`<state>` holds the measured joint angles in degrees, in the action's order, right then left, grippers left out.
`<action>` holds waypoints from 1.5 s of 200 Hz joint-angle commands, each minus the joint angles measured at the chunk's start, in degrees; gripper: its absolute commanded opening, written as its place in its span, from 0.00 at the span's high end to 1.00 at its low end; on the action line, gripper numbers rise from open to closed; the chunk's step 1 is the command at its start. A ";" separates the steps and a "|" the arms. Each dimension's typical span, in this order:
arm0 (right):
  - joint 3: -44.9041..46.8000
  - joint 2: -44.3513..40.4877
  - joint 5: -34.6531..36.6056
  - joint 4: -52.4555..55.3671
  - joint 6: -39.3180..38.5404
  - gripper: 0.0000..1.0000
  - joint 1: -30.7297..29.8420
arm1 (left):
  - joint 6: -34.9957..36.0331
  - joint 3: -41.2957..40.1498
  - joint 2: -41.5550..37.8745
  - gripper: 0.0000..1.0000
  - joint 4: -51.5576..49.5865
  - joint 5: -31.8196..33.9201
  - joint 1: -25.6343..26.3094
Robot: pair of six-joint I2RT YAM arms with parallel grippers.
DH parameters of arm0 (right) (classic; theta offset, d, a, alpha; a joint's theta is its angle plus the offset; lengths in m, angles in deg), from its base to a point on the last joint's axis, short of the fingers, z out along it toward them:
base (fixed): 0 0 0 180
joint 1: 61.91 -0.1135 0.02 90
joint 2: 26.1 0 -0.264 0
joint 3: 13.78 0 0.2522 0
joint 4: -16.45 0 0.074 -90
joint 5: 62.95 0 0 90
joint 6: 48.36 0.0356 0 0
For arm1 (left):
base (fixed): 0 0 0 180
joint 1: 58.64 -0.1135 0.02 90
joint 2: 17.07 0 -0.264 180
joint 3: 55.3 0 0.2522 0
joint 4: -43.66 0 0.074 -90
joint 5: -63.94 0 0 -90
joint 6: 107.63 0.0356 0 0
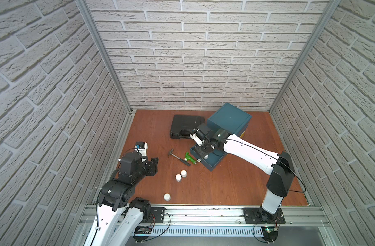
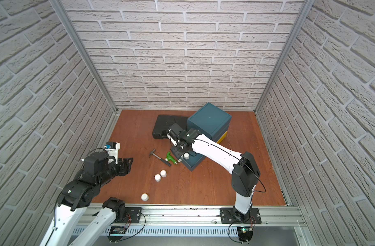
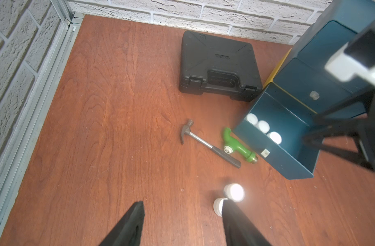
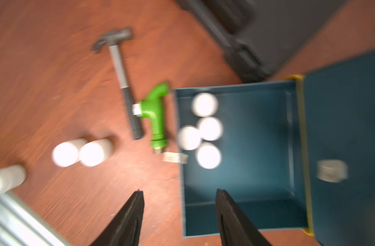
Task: Put the paint cans in the drawer according to color
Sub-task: Pick up the paint can at the center of the board.
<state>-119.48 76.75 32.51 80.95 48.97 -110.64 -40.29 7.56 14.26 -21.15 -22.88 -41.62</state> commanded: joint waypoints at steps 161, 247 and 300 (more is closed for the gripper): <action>-8.86 23.77 -2.40 -1.18 -2.96 0.39 -10.25 | -0.21 -0.25 -0.76 0.37 0.30 1.17 0.88; -12.16 23.72 -2.63 1.35 -1.90 0.80 -9.47 | -0.20 -0.32 -0.75 0.37 0.39 1.30 1.07; -12.10 16.30 -0.89 3.26 1.06 0.89 -7.16 | -0.20 -0.33 -0.44 0.37 0.42 1.13 1.13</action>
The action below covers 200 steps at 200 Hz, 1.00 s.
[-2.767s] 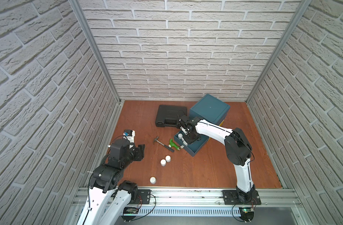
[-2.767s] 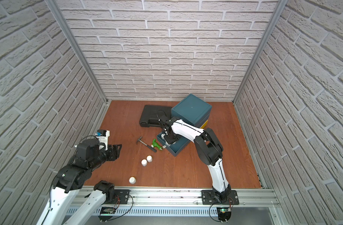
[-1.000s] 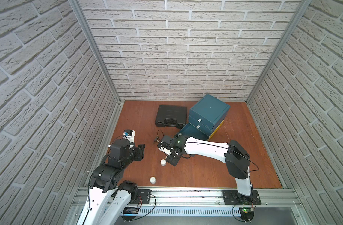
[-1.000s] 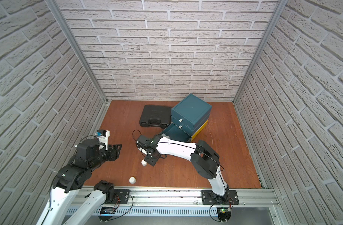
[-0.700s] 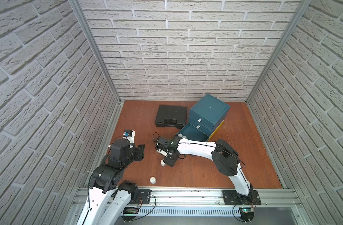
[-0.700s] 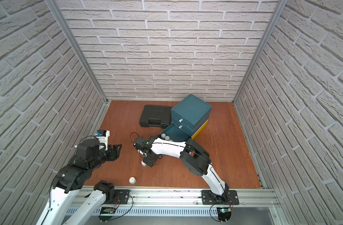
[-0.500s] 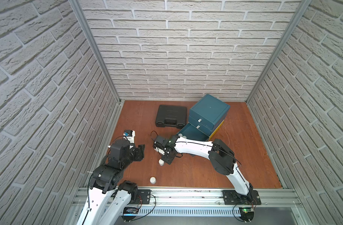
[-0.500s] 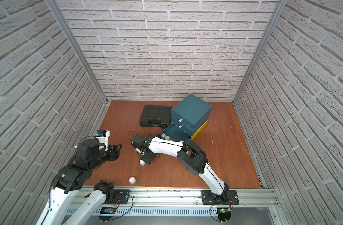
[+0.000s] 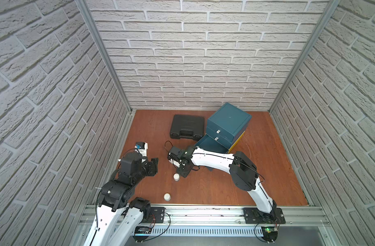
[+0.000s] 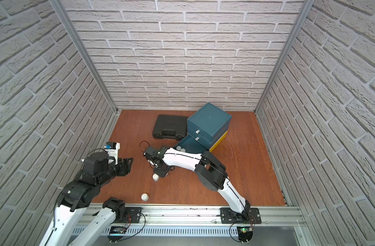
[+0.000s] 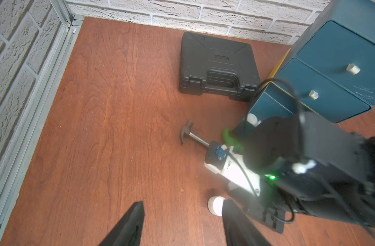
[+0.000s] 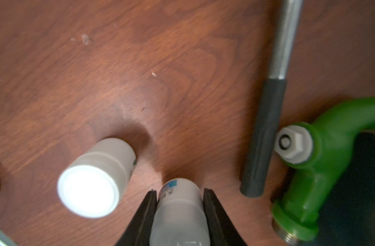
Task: Put the paint cans in the drawer according to color
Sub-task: Pick up the paint can at the center of the board, then place the paint can in the drawer.
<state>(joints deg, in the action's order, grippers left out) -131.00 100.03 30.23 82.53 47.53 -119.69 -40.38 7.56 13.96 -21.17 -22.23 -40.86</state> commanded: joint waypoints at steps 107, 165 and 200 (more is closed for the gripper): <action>17.27 -22.71 4.98 0.29 4.87 0.91 17.88 | -0.02 -0.40 0.01 0.37 0.48 0.40 0.35; 19.58 -17.78 2.07 -2.05 4.52 0.91 19.17 | -0.11 -0.29 0.09 0.37 0.29 0.50 0.40; 19.30 -15.59 0.46 -3.44 3.95 0.91 19.19 | -0.11 -0.26 0.00 0.37 0.29 0.65 0.45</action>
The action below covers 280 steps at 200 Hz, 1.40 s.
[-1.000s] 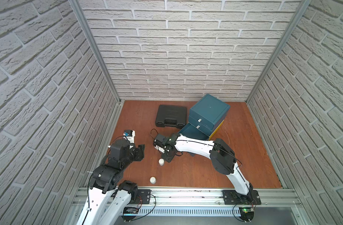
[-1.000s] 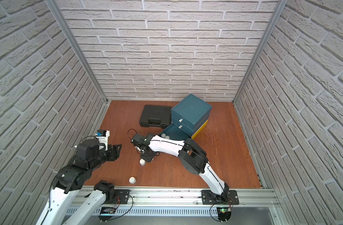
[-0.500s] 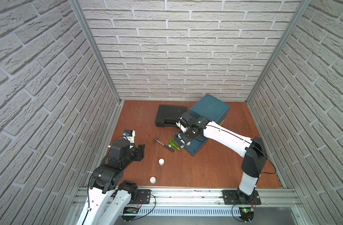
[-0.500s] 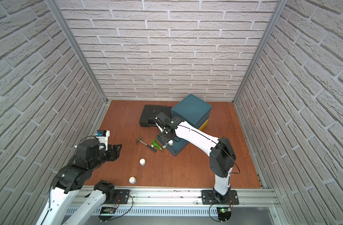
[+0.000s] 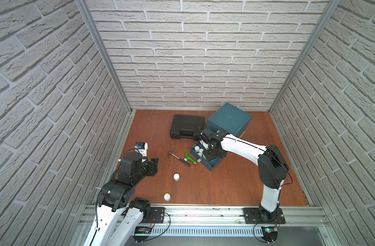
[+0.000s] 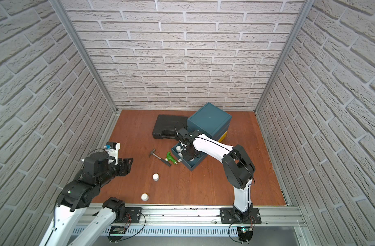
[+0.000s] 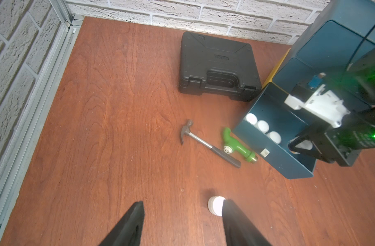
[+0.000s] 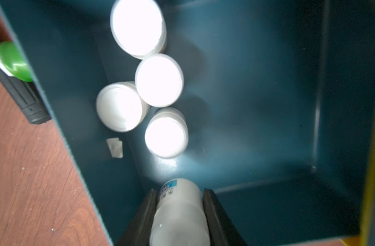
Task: Put the paint cans in the drawer according to color
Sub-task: Place the paint can in the drawer, then pick up the paint can at the center of the board.
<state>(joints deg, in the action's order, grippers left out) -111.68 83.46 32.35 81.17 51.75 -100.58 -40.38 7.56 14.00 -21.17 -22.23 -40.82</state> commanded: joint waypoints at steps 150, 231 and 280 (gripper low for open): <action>-4.30 2.63 -3.57 -0.38 -0.44 0.48 0.94 | -0.15 -0.32 0.08 0.37 0.36 0.56 0.46; -7.99 -5.95 -4.22 1.63 1.67 0.46 -2.55 | -0.13 -0.35 0.13 0.37 0.42 0.56 0.46; -14.09 0.16 -7.07 2.22 0.25 0.36 -14.48 | -0.11 -0.29 -0.13 0.37 0.36 0.66 0.48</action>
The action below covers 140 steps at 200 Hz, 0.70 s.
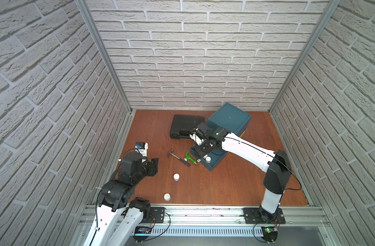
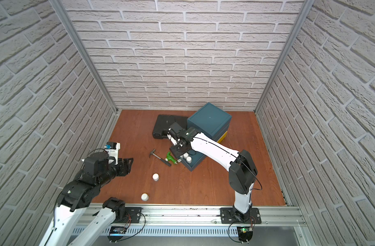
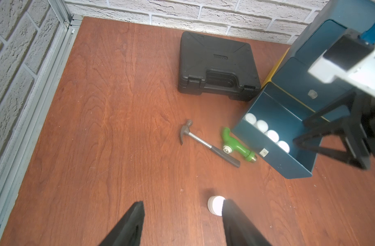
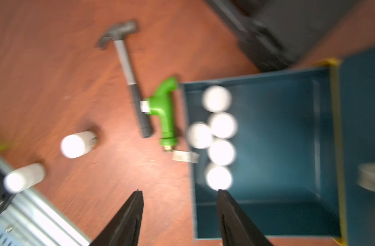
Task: Put the paint cans in the drawer according to color
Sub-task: Pick up the paint can at the center of the board.
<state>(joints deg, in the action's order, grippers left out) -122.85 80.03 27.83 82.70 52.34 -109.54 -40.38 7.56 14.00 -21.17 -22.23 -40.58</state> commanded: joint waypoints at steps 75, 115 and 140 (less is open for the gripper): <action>-14.86 19.24 -4.64 2.85 0.42 0.27 -13.06 | -0.37 -0.30 -1.05 0.37 0.22 1.70 0.43; -17.31 23.86 -4.05 3.31 0.49 0.26 -13.80 | -0.37 -0.32 -1.11 0.37 0.16 1.84 0.53; -18.69 25.93 -4.28 3.72 0.46 0.32 -13.89 | -0.35 -0.32 -0.92 0.37 0.16 1.78 0.57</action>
<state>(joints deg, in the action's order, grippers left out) -139.57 104.79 23.94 85.52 52.40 -122.83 -40.42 7.56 13.37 -21.35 -21.00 -40.27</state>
